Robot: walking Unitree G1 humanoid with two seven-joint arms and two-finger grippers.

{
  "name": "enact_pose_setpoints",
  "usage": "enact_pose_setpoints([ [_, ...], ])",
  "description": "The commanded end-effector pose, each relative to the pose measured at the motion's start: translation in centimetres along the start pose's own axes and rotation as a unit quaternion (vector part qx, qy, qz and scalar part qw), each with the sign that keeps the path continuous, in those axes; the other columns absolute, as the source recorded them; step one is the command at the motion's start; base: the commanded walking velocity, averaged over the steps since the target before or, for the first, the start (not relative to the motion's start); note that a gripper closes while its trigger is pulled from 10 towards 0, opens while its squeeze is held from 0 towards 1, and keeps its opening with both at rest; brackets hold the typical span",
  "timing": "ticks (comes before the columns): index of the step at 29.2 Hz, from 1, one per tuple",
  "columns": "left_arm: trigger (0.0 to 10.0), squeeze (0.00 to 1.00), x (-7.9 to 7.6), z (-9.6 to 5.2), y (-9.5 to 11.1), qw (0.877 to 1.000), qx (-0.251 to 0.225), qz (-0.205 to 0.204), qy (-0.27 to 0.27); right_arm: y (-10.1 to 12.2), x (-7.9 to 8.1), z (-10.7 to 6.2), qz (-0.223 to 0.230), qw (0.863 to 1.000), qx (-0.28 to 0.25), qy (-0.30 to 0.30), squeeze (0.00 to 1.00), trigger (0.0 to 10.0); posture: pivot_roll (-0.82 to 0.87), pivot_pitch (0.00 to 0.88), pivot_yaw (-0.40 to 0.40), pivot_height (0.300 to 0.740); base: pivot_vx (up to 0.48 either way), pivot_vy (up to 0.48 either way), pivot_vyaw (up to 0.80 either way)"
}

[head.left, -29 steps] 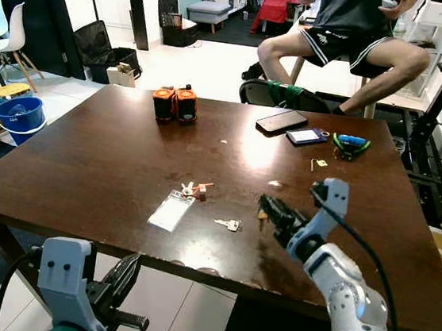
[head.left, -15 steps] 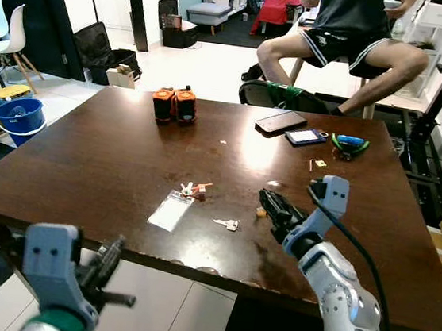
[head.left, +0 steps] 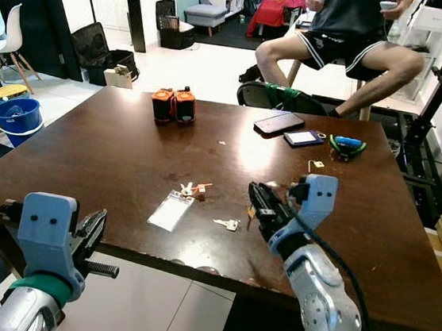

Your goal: Hang keys on a hook

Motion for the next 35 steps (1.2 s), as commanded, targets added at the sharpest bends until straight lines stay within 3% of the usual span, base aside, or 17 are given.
enact_pose_setpoints([
  [1, 10.0, 0.0, 0.3, -0.1, -0.5, 1.0, 0.011, 0.007, 0.009, 0.0, 0.5, 0.0, -0.006, 1.0, -0.004, 0.01, 0.0, 10.0, -0.04, 0.0, 0.141, 0.74, 0.0, 0.0, 0.0],
  [3, 10.0, 0.0, 0.3, 0.0, -0.8, 1.0, 0.016, 0.009, 0.016, -0.3, 1.3, -0.1, -0.029, 0.999, -0.003, 0.026, 0.0, 10.0, -0.04, 0.0, 0.138, 0.74, 0.0, 0.0, 0.0],
  [5, 10.0, 0.0, 0.3, 0.0, -1.4, 0.999, 0.023, 0.009, 0.025, -1.2, 3.1, -0.6, -0.086, 0.994, -0.002, 0.065, 0.0, 10.0, -0.04, 0.0, 0.133, 0.74, 0.0, 0.0, 0.0],
  [7, 10.0, 0.0, 0.3, 0.0, -1.4, 0.999, 0.023, 0.009, 0.025, -1.2, 3.1, -0.6, -0.086, 0.994, -0.002, 0.065, 0.0, 10.0, -0.04, 0.0, 0.133, 0.74, 0.0, 0.0, 0.0],
  [8, 10.0, 0.0, 0.3, 0.0, -1.6, 0.999, 0.021, 0.01, 0.03, -1.7, 3.5, -1.0, -0.107, 0.991, 0.0, 0.075, 0.0, 10.0, -0.04, 0.0, 0.127, 0.74, 0.0, 0.0, 0.0],
  [23, 10.0, 0.0, 0.0, -0.6, -1.8, 0.999, 0.003, -0.012, 0.048, -3.9, 3.5, -2.2, -0.08, 0.995, 0.026, 0.045, 0.0, 10.0, -0.04, 0.0, 0.12, 0.74, 0.0, 0.0, 0.0],
  [33, 10.0, 0.0, 0.2, -0.4, -1.6, 0.998, -0.015, -0.019, 0.059, -4.5, 2.8, -2.8, -0.109, 0.993, 0.028, 0.015, 0.0, 10.0, -0.05, 0.0, 0.127, 0.74, 0.0, 0.0, 0.8],
  [35, 10.0, 0.0, 0.7, -0.6, -1.5, 0.996, -0.021, -0.021, 0.08, -4.9, 1.8, -2.9, -0.106, 0.994, 0.035, -0.018, 0.0, 10.0, -0.05, 0.0, 0.124, 0.74, 0.0, 0.0, 0.8],
])
Point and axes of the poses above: a point about 5 cm out from each wrist's last joint towards the gripper, its own z axis pointing out of the wrist towards the gripper, its own y axis along the axis of the wrist's last joint, x = y × z, the point moved 3 cm from there along z, pointing out of the wrist towards the gripper, and after that the axes turned 9 degrees about -z, right-handed, at the moved point
